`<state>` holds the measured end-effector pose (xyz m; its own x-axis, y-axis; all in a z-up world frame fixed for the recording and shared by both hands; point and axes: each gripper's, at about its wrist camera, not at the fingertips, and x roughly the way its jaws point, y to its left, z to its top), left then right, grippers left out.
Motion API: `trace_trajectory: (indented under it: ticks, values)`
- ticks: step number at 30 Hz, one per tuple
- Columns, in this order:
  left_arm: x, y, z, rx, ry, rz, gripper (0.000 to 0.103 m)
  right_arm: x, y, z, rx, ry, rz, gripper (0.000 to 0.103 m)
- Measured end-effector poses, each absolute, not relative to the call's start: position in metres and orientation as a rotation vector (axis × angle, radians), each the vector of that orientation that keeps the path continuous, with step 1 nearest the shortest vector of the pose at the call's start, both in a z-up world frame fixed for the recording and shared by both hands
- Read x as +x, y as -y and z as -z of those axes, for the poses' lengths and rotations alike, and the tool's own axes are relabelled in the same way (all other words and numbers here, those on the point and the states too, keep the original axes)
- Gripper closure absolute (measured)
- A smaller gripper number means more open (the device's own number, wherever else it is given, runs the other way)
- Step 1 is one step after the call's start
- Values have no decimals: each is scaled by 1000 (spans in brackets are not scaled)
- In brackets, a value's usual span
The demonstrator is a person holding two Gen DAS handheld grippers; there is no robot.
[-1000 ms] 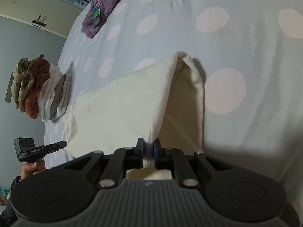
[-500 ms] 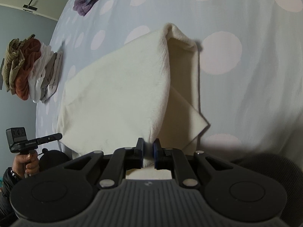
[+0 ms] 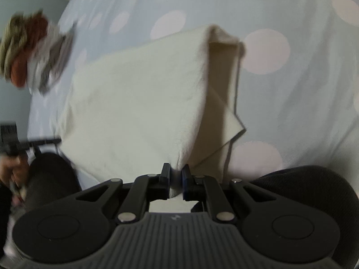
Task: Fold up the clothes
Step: 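Fold the lifted bundle edge over the sweater with both grippers, then open both grippers and release the folded sweater edge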
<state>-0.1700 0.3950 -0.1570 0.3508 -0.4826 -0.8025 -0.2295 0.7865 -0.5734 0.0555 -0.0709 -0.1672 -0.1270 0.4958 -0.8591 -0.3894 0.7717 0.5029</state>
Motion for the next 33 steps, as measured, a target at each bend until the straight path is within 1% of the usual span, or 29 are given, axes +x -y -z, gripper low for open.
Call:
trace_trajectory:
  ticks: [5,16,22,28,31,33]
  values:
    - [-174,-392,158,-647,-1282,182,99,42,55,170,-82,-1534,-790,92]
    - [-166,-379,157,-568,-1349,226,99,30,41,170,-318,-1533,-825,92]
    - [-166,-377,152,-549,-1376,266,99,28,22,181,-505,-1527,-848,92]
    - [-164,-373,161,-498,-1446,253,99,19,-2,199,-608,-1563,-859,92]
    - [-155,-366,171,-443,-1493,194,97,20,-8,204,-636,-1576,-855,91]
    - [-150,-360,172,-387,-1506,175,88,18,-10,206,-661,-1572,-850,90]
